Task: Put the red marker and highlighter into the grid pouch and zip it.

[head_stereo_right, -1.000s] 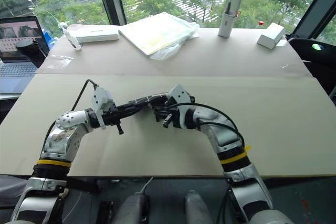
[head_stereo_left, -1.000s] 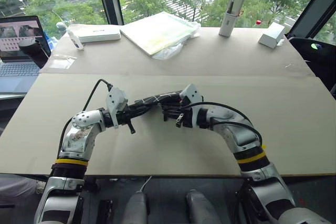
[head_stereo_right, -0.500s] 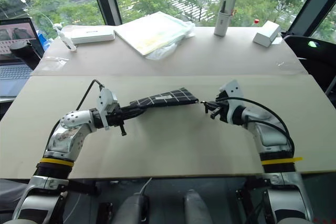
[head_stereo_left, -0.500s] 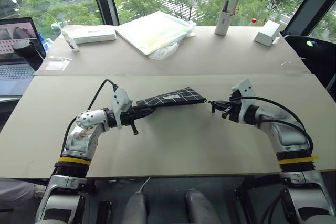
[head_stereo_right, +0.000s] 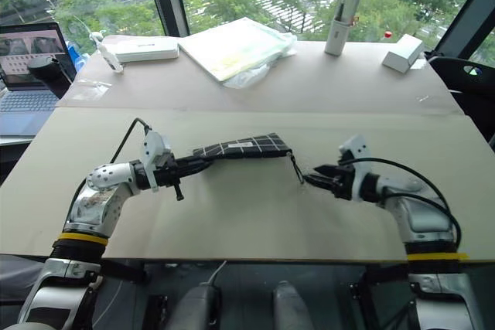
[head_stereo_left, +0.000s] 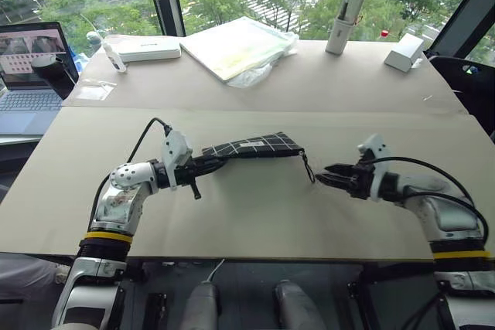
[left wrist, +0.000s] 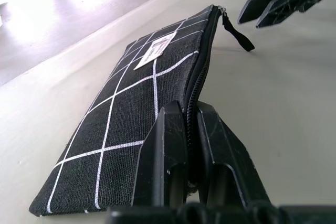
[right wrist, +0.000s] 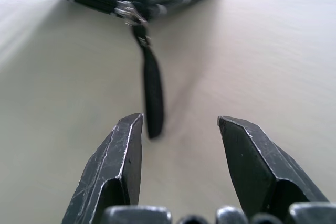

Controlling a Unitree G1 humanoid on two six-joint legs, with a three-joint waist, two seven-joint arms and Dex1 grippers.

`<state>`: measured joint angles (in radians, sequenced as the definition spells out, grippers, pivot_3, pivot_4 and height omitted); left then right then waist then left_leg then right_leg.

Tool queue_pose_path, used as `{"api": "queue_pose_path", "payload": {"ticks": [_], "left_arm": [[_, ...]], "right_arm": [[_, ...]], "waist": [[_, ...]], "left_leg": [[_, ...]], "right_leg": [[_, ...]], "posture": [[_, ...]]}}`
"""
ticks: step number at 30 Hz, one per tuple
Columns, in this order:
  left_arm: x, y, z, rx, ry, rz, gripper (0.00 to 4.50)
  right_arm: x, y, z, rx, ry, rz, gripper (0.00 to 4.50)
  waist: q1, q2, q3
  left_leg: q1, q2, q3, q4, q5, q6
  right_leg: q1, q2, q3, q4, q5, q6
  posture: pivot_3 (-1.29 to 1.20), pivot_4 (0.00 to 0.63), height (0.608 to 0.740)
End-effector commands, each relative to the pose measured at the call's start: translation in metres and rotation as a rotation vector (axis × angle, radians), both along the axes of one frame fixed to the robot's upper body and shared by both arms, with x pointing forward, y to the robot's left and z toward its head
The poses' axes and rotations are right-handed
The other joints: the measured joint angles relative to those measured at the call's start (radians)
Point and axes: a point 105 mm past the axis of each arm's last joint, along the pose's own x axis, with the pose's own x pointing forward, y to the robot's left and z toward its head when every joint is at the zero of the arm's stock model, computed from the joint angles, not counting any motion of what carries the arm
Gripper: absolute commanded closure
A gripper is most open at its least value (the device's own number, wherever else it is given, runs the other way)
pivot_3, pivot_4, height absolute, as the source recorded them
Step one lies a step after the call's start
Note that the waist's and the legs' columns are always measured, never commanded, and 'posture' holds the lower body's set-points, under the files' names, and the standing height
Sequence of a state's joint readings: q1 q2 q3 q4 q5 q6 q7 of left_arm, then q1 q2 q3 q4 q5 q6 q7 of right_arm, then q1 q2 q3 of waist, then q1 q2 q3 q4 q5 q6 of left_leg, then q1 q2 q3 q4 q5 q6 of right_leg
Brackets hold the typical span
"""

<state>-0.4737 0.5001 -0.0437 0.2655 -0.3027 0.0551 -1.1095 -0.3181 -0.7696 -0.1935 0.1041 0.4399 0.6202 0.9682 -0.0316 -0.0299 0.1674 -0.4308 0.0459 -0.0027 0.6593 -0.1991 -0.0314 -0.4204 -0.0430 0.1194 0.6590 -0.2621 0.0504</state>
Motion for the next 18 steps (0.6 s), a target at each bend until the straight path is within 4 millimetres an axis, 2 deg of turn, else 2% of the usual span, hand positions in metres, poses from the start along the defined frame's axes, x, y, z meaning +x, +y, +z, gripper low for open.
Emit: {"api": "queue_pose_path", "payload": {"ticks": [1, 3, 6, 13, 18], "left_arm": [[0.002, -0.002, 0.003, 0.008, -0.055, -0.041, 4.50], [0.003, -0.005, -0.001, 0.024, -0.069, -0.075, 4.50], [0.005, -0.015, -0.006, 0.044, -0.102, -0.119, 4.50], [0.009, -0.042, -0.006, 0.019, -0.203, -0.249, 4.50], [0.016, -0.045, -0.018, 0.105, -0.203, -0.267, 4.50]], "right_arm": [[-0.027, -0.024, 0.023, -0.025, -0.108, 0.008, 1.95], [-0.043, -0.026, 0.022, -0.035, -0.113, 0.018, 1.95], [-0.055, -0.023, 0.015, -0.027, -0.105, 0.017, 1.95], [-0.059, -0.005, 0.006, 0.038, -0.128, -0.001, 1.95], [-0.060, -0.006, 0.001, 0.023, -0.124, -0.015, 1.95]], "waist": [[0.005, 0.000, 0.000], [0.003, 0.000, 0.000], [0.004, 0.000, 0.000], [0.004, 0.000, 0.000], [0.005, 0.000, 0.000]], "left_leg": [[0.000, 0.000, 0.000, 0.000, 0.000, 0.000], [0.000, 0.000, 0.000, 0.000, 0.000, 0.000], [0.001, 0.000, 0.000, 0.000, 0.000, 0.000], [0.001, -0.001, 0.000, 0.001, 0.000, 0.000], [0.001, -0.001, 0.000, 0.001, 0.000, 0.000]], "right_leg": [[0.000, 0.000, 0.000, 0.000, 0.000, 0.000], [0.001, 0.000, 0.000, 0.000, 0.000, 0.000], [0.002, 0.000, 0.001, 0.000, 0.000, 0.001], [0.002, 0.000, 0.001, 0.000, 0.000, 0.001], [0.002, 0.000, 0.001, 0.000, 0.000, 0.001]], "posture": [[0.00, 0.150, 0.731], [0.00, 0.150, 0.731], [0.00, 0.150, 0.731], [0.00, 0.150, 0.731], [0.00, 0.150, 0.731]]}}
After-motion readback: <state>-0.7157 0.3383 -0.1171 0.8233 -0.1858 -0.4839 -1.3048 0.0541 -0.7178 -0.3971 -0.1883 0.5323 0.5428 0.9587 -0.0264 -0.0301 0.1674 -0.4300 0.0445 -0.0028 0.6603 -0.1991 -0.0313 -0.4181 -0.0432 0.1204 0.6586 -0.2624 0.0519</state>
